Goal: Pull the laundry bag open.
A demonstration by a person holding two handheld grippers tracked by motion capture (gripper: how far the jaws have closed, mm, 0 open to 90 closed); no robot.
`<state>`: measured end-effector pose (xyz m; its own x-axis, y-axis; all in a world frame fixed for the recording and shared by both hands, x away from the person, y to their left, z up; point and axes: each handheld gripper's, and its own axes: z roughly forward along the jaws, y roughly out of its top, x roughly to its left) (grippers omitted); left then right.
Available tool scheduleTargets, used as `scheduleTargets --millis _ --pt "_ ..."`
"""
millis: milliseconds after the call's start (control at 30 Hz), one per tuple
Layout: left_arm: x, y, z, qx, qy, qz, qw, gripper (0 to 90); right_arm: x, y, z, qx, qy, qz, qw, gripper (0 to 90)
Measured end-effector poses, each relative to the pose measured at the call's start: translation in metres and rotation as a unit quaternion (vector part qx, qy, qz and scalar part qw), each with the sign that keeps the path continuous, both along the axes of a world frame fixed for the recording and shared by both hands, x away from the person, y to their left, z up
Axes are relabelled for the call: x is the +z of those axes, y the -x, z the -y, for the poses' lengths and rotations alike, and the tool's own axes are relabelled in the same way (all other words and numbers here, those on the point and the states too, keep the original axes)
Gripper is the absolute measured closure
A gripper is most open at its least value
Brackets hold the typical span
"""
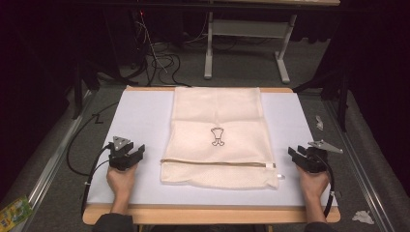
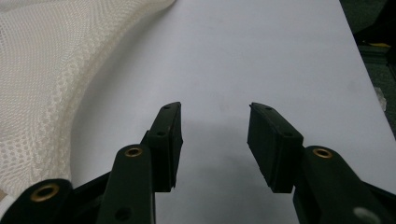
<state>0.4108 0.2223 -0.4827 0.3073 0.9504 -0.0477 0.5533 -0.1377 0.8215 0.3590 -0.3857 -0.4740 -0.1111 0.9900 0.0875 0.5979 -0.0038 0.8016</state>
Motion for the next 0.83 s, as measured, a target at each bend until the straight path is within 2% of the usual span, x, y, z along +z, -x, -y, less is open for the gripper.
scheduleTargets --millis 100,233,367,500,600,833 --pt "-0.0003 0.0005 0.0007 -0.001 -0.002 0.003 1.0000 49.7 -0.0002 0.0001 0.0005 0.002 0.002 0.003 1.0000 55.4" --pt "-0.0009 0.0015 0.0014 -0.007 -0.005 0.005 1.0000 48.4 -0.0010 0.0011 0.0015 -0.003 -0.012 0.002 0.9999 52.6" --pt "-0.0017 0.0012 0.0021 -0.008 -0.007 0.001 0.9999 46.1 -0.0023 0.0029 0.0045 -0.012 -0.022 0.011 0.9996 47.8" --pt "-0.0018 0.0031 0.0031 -0.016 -0.010 0.006 0.9998 45.3 -0.0024 0.0035 0.0033 -0.018 -0.018 0.011 0.9996 45.9" --pt "-0.0018 0.0031 0.0031 -0.018 -0.011 0.004 0.9998 44.7 -0.0024 0.0038 0.0001 -0.015 -0.001 0.013 0.9998 45.4" --pt "-0.0022 0.0023 0.0031 -0.018 -0.008 0.001 0.9998 44.1 -0.0026 0.0028 0.0000 -0.015 -0.002 0.006 0.9999 43.3"
